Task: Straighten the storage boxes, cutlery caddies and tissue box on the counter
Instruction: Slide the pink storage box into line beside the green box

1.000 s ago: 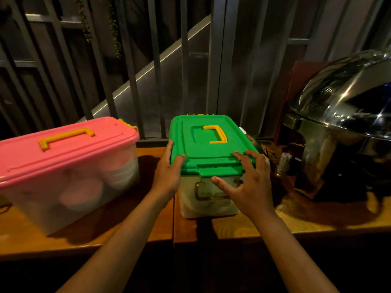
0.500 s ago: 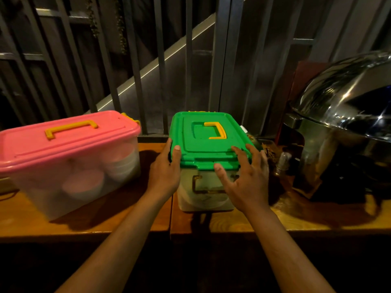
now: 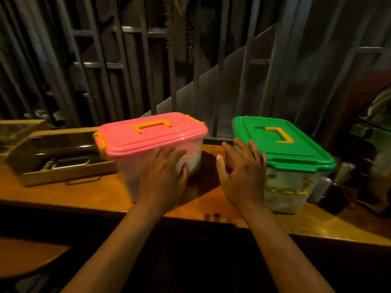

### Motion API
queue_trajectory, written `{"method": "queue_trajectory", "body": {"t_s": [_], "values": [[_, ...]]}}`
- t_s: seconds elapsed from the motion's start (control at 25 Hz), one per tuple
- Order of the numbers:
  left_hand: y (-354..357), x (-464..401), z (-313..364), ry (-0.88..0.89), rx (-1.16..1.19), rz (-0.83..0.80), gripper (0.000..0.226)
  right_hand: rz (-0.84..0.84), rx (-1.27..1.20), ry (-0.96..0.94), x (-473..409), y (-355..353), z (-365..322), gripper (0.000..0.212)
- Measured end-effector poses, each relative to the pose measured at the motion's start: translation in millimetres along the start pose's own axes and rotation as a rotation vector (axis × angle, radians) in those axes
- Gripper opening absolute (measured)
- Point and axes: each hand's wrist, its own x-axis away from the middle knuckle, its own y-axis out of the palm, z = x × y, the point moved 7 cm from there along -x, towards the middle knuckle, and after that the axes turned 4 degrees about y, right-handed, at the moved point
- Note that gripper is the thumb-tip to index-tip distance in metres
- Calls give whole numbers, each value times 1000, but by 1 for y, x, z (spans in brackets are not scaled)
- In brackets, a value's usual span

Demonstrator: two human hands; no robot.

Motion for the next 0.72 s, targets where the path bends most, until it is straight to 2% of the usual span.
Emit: {"method": "queue_trajectory", "body": {"t_s": [0.12, 0.36, 0.56, 0.72], "values": [[-44, 9, -67, -29, -201, 30, 44, -40, -33, -66, 15, 37, -69, 41], [-88, 14, -174, -69, -289, -60, 52, -164, -102, -95, 42, 110, -167, 46], [-86, -14, -213, -44, -291, -98, 53, -248, -134, -52, 27, 147, -207, 51], [-60, -41, -240, -43, -313, -192, 72, -360, -28, -92, 9, 184, -216, 71]]}}
